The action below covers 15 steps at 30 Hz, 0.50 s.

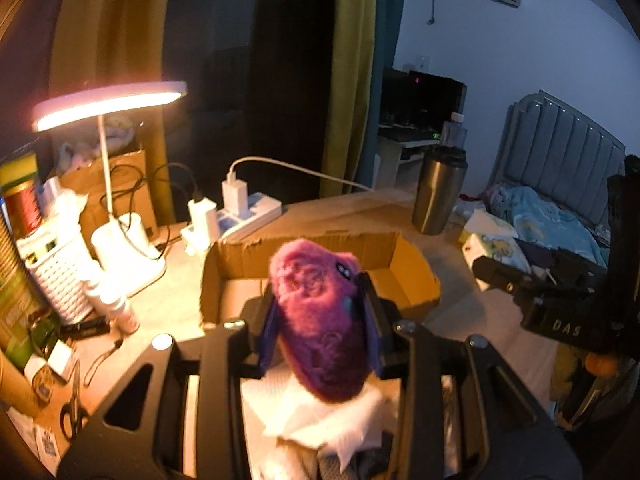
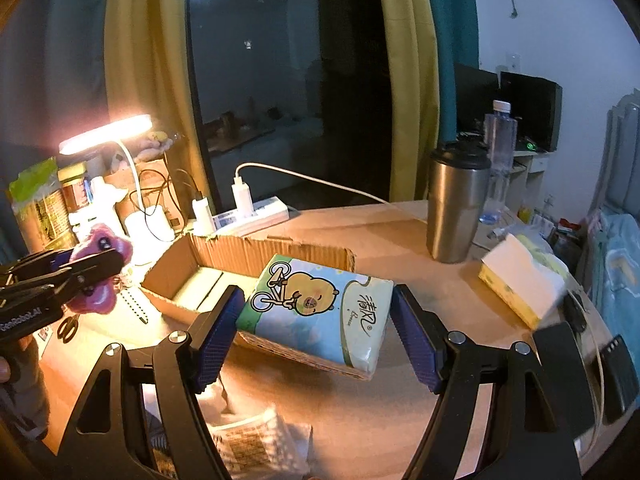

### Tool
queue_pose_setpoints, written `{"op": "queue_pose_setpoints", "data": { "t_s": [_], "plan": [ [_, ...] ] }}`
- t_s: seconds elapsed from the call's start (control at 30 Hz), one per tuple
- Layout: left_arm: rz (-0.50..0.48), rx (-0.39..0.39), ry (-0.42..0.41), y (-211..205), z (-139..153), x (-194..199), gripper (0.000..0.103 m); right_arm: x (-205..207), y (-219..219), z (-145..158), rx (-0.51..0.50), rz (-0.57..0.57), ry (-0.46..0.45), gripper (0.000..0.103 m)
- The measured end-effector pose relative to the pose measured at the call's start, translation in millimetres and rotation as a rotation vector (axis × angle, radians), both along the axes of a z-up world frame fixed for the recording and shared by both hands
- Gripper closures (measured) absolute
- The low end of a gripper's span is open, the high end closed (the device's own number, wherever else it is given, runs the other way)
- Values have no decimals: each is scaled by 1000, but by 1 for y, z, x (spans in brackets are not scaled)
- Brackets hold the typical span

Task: Organize soft objects
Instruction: 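Carry both items into the cardboard box and open both tools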

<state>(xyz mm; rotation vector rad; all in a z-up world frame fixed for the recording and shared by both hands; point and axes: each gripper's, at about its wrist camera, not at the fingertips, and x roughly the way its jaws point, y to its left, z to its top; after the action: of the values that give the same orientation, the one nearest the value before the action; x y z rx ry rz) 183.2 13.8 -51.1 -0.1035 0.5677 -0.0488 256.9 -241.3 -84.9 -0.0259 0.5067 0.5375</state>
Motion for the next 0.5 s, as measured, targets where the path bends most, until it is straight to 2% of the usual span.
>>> {"op": "queue_pose_setpoints", "data": {
  "t_s": [0.3, 0.5],
  "plan": [
    [-21, -4, -26, -8, -4, 40, 66, 27, 16, -1, 14, 43, -1, 25],
    [-27, -28, 0, -13, -18, 69, 66, 47, 26, -7, 15, 66, 19, 25]
  ]
}}
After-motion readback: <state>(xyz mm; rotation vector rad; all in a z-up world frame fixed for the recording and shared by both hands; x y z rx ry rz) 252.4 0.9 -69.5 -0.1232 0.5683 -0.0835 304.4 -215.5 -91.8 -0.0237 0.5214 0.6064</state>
